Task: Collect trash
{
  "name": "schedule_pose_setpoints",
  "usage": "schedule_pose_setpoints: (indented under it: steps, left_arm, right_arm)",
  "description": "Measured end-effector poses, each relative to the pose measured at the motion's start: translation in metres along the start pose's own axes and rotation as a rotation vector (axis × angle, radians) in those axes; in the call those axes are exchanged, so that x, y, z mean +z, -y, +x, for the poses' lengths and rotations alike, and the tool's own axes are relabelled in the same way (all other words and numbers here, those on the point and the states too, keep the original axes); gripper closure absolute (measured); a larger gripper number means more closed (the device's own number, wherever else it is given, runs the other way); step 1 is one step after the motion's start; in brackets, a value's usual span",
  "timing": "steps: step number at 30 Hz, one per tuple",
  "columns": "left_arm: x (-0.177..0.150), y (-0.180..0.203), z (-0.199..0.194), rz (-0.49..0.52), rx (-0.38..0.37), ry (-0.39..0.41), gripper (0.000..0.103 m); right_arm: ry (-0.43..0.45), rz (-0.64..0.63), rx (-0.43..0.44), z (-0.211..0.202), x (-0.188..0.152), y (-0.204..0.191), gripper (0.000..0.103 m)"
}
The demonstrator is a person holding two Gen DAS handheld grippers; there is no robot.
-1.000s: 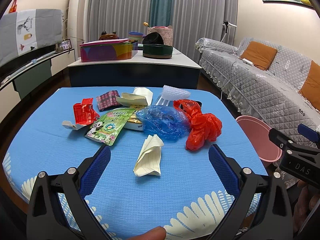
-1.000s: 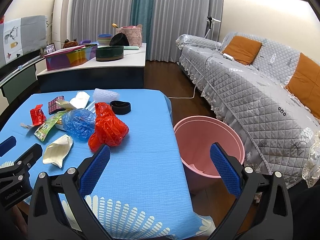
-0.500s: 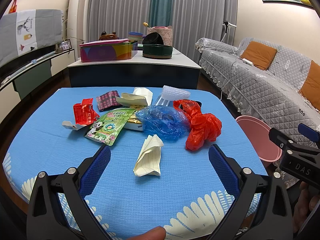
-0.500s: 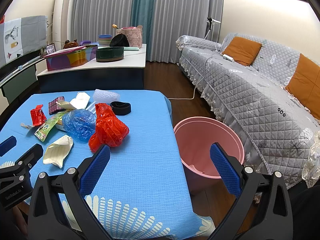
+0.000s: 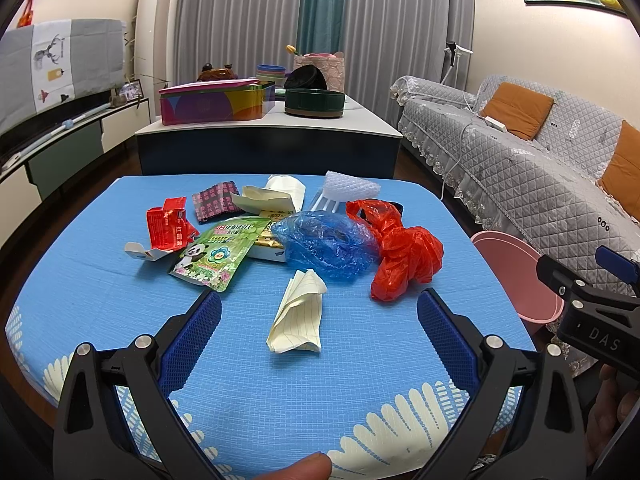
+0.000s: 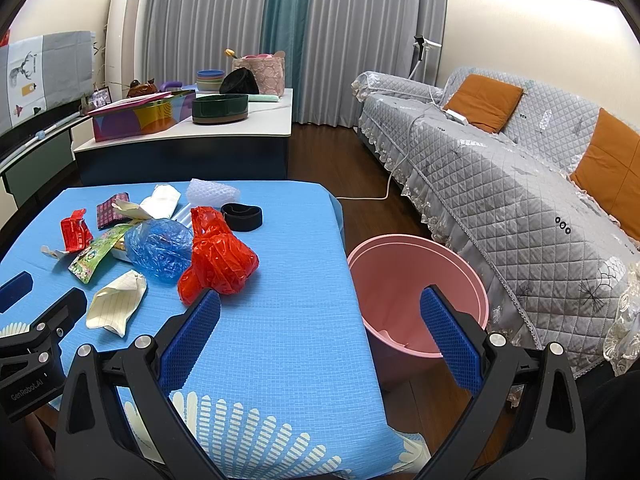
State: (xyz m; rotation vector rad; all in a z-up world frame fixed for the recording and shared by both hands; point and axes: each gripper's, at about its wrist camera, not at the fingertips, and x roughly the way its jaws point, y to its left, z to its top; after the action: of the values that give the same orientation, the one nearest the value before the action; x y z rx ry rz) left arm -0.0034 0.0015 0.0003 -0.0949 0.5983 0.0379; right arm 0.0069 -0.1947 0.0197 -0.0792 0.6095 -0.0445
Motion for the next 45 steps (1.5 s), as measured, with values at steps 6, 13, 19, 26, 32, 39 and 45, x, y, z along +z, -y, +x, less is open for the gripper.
schedule_pose_setpoints:
  steps: [6, 13, 19, 26, 32, 39, 45]
  left_arm:
    - [0.000, 0.000, 0.000, 0.000, 0.001, -0.001, 0.008]
    - [0.001, 0.001, 0.000, -0.001, 0.001, -0.003, 0.008]
    - [0.001, 0.000, 0.001, -0.001, 0.006, -0.001, 0.008]
    - [0.000, -0.007, 0.013, -0.028, 0.029, -0.019, 0.008]
    - [-0.001, -0.020, 0.036, -0.085, 0.044, -0.077, 0.009]
    - [-0.007, -0.028, 0.059, -0.092, 0.061, -0.129, 0.023]
    - [-0.012, -0.033, 0.074, -0.098, 0.043, -0.180, 0.048]
  right_arm:
    - [0.000, -0.001, 0.000, 0.000, 0.000, 0.000, 0.005]
    - [-0.003, 0.002, 0.007, 0.000, 0.000, -0.001, 0.014]
    - [-0.005, 0.004, 0.035, 0.004, 0.001, -0.007, 0.018]
    - [-0.007, 0.016, 0.083, 0.021, 0.006, -0.016, 0.026]
    - [-0.044, 0.040, 0.140, 0.047, 0.012, -0.026, 0.030]
    - [-0.083, 0.023, 0.180, 0.080, 0.018, -0.042, 0.030]
    - [-0.101, 0.003, 0.231, 0.095, 0.021, -0.059, 0.030]
